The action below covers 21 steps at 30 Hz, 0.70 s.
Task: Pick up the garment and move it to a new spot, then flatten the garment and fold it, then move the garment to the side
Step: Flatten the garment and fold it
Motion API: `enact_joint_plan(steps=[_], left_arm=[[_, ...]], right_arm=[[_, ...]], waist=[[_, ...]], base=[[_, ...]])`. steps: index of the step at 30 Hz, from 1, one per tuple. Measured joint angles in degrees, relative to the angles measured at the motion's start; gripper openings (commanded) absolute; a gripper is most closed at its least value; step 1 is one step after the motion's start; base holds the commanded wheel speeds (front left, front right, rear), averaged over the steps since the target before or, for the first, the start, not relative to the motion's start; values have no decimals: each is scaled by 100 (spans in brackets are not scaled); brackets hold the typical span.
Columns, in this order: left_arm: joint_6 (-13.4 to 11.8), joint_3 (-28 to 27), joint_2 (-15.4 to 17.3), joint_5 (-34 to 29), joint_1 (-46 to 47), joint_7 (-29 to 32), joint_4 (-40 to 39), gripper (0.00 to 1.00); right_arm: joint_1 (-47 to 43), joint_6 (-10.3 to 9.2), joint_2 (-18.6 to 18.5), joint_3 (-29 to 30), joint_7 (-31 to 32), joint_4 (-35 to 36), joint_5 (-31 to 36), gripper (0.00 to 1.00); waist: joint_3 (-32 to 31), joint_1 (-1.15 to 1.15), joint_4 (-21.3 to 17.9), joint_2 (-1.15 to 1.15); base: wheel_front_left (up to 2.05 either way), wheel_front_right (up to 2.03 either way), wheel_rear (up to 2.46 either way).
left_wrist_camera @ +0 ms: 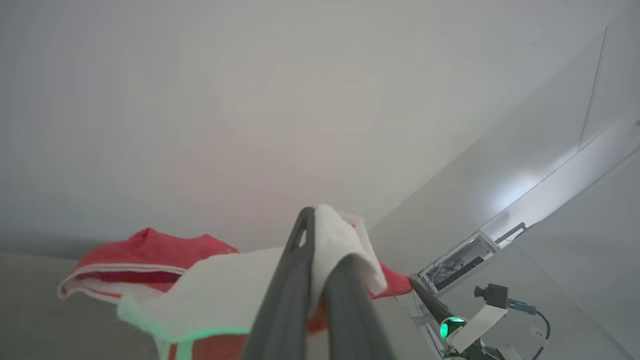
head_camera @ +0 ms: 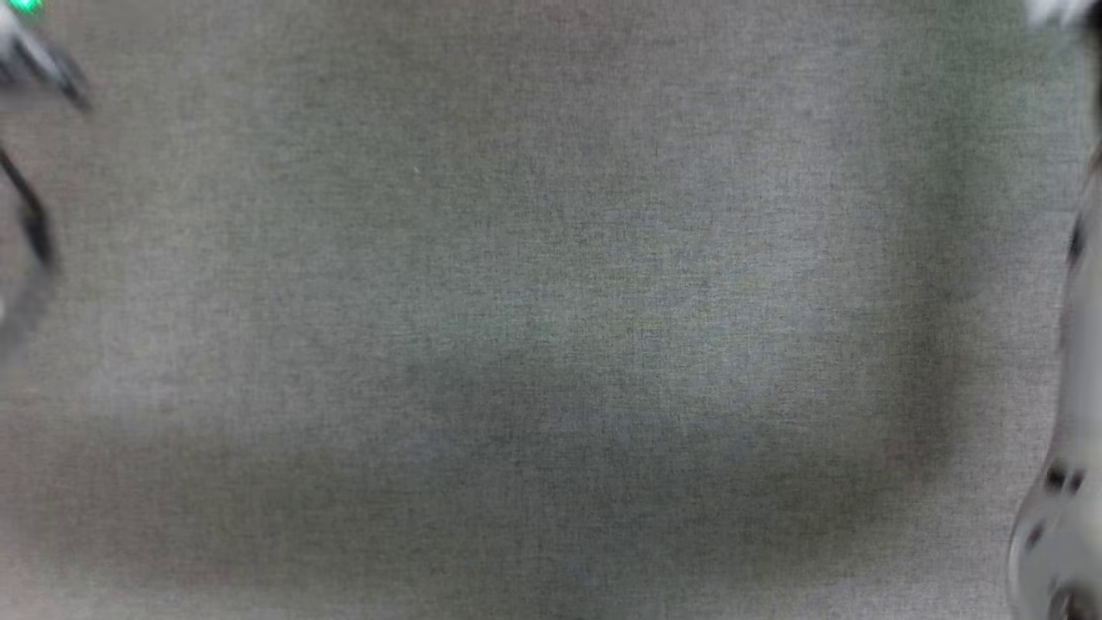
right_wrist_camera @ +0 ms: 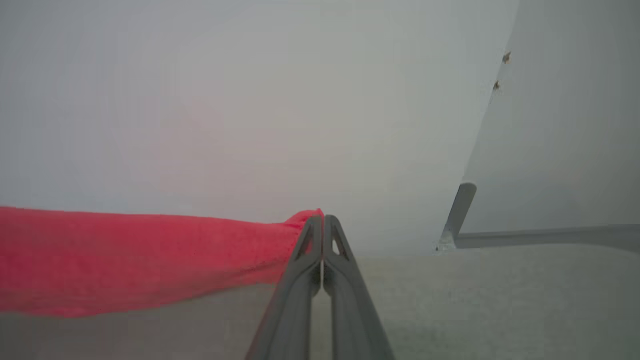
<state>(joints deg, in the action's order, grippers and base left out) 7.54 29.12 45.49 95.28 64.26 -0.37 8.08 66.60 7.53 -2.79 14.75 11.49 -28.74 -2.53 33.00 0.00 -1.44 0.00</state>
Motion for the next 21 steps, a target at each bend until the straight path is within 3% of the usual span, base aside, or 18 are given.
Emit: enact_joint_plan(steps=[11,21], left_arm=[[0,-660,-103,-294,-3255,-1068,-1616,0],[0,-579,66,-878,-4903,-1408,-2185,0]], right_arm=[[-3240,-1,-3,-427,1285,2696,-1156,0],[-5368,-1,-8,-442,1916,4399,-1499,0]], waist=[[-364,0,59,0],[-823,0,47,0]], base=[[0,0,0],[0,0,0]])
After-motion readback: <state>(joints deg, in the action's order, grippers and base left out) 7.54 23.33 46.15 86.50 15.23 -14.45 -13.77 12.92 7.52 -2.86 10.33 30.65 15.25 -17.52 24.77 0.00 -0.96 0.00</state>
